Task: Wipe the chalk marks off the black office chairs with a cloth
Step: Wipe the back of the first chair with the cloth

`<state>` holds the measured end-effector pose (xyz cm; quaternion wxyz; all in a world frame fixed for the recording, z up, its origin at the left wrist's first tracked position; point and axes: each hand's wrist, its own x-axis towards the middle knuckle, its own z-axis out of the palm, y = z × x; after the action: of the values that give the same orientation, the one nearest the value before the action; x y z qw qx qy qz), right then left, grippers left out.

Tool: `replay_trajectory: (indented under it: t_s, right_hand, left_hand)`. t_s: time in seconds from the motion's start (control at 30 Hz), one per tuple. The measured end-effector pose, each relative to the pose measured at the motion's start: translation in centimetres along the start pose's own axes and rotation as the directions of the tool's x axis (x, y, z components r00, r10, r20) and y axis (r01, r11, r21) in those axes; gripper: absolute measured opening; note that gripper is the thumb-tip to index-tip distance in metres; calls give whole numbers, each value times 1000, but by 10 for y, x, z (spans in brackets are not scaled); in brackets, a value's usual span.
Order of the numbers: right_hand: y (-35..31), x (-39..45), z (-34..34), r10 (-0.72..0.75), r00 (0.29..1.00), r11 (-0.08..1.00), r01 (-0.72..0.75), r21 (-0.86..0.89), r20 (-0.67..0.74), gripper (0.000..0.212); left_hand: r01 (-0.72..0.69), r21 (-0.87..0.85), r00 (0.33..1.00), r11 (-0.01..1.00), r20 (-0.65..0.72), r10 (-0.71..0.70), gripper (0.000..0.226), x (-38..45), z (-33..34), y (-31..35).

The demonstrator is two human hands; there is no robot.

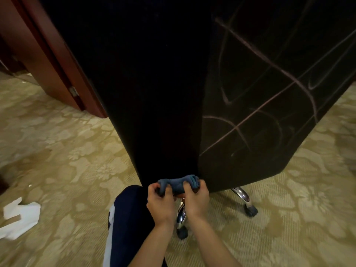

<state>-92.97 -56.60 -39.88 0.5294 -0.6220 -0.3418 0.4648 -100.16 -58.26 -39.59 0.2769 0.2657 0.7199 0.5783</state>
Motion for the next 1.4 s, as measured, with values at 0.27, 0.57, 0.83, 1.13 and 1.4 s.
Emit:
replay_trajectory:
  t_s: [0.27,0.57,0.83,1.13,1.4]
  right_hand:
    - [34,11,-4,265,964,964,-266,-17,-39,12]
    - [-17,11,-2,306,952,934,-295,202,-24,14]
    - [-109,-26,14,7,967,952,-84,293,254,13]
    - [-55,-15,8,-6,991,1000,3,20,132,10]
    - [-7,4,14,202,979,977,-200,-69,24,13]
  left_hand:
    - [412,-27,910,911,62,-409,12,10,6,-18]
    - [334,-304,942,892,79,-326,20,7,0,20]
    - [-130,-423,991,897,-65,113,9,20,-35,104]
    - [-139,-110,990,984,-23,138,19,11,-27,47]
    - [162,44,987,986,-25,-161,13,20,-13,20]
